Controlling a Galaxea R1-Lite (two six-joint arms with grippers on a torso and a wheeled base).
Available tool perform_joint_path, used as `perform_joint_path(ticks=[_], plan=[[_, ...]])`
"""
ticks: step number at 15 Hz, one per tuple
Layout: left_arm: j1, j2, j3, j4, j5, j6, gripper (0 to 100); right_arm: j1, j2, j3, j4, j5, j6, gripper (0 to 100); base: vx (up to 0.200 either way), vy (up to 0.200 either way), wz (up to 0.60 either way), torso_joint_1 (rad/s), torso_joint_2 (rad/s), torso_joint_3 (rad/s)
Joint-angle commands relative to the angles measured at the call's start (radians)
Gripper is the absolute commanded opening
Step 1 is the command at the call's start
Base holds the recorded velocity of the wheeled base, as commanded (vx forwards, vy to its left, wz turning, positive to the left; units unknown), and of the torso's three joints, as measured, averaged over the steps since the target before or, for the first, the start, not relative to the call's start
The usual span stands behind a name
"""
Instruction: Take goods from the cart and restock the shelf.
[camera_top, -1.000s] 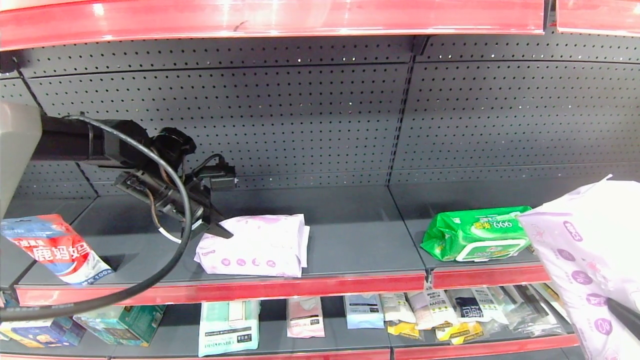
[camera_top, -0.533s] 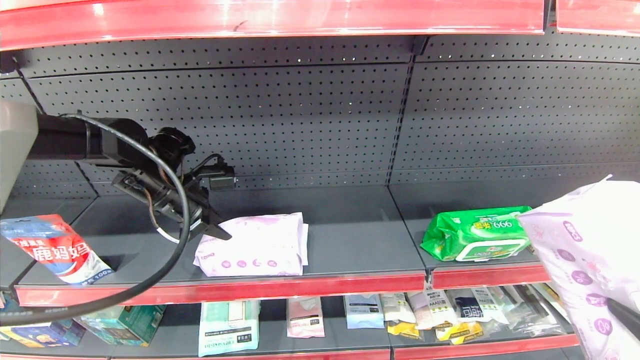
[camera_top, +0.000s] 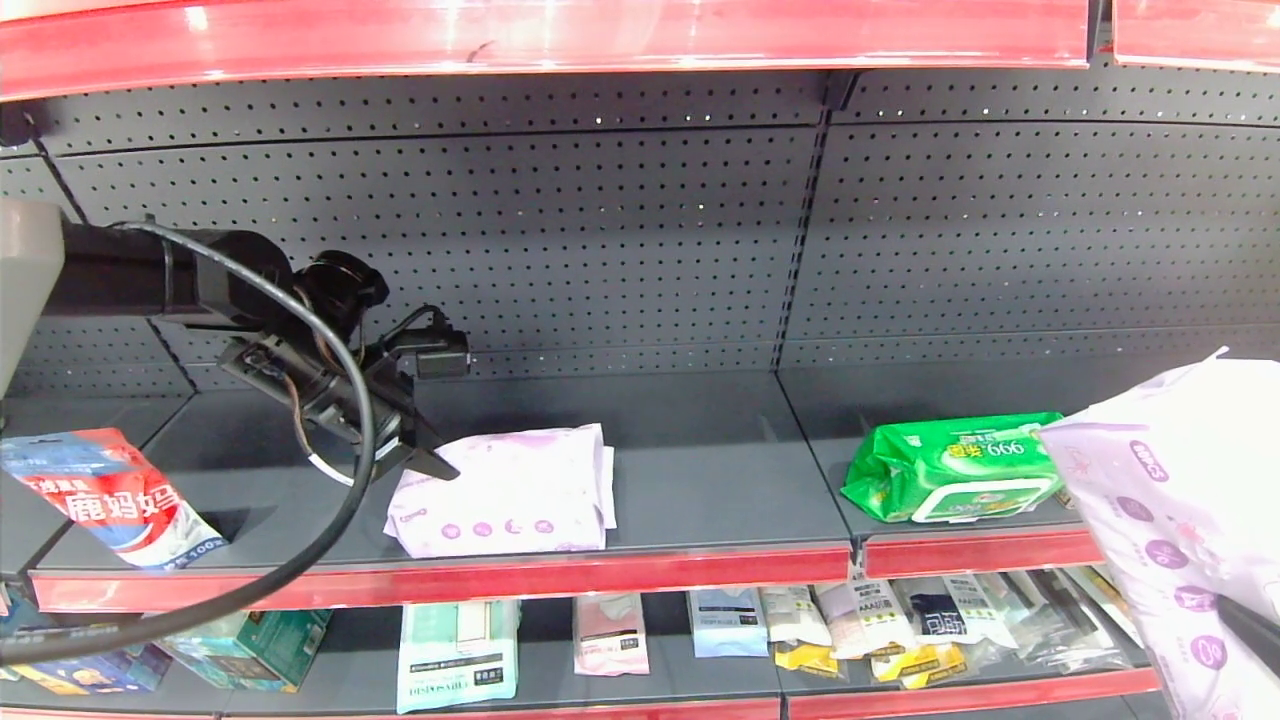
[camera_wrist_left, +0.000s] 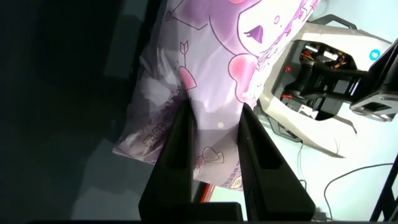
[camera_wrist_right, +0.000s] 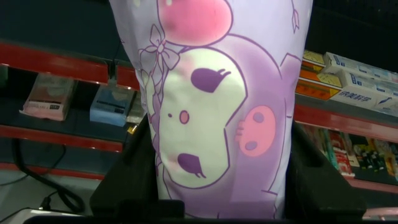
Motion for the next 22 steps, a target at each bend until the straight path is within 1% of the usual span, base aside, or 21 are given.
perform_joint_path(ticks=[1,9,10,16,18,19,20,21,22], plan=[[0.000,0.006,0.006,-0.020,-0.001,0.001,0,0.001,-0.003,0.000,-0.001,-0.001,-0.001,0,0.000,0.000,0.00,0.000,0.00,0.000],[0.000,0.015,0.009,-0.066,-0.012,-0.002,0,0.001,-0.003,0.000,-0.001,-0.001,-0.001,0,0.000,0.000,0.00,0.000,0.00,0.000],[0.000,0.015,0.012,-0.066,-0.015,-0.002,100,0.001,-0.003,0.000,-0.001,-0.001,-0.001,0,0.000,0.000,0.00,0.000,0.00,0.000],[0.001,0.010,0.009,-0.056,-0.015,-0.002,100,0.001,0.002,0.000,0.001,-0.001,-0.001,0,0.000,0.000,0.00,0.000,0.00,0.000],[0.003,0.009,0.000,-0.056,-0.015,-0.012,100,0.001,0.002,-0.002,-0.001,-0.001,-0.001,0,0.000,0.000,0.00,0.000,0.00,0.000],[0.003,0.000,-0.008,-0.058,-0.016,-0.043,100,0.001,0.002,-0.003,0.001,-0.001,-0.001,0,0.000,0.000,0.00,0.000,0.00,0.000],[0.003,-0.025,-0.002,-0.056,-0.029,-0.063,100,0.001,0.000,0.000,0.001,-0.001,-0.001,0,0.000,0.000,0.00,0.000,0.00,0.000],[0.003,-0.033,0.001,-0.055,-0.036,-0.074,100,0.001,0.000,0.003,0.001,-0.001,-0.001,0,0.000,0.000,0.00,0.000,0.00,0.000],[0.003,-0.049,0.006,-0.056,-0.053,-0.104,100,0.001,0.000,0.009,0.001,-0.001,-0.001,0,0.000,0.000,0.00,0.000,0.00,0.000]])
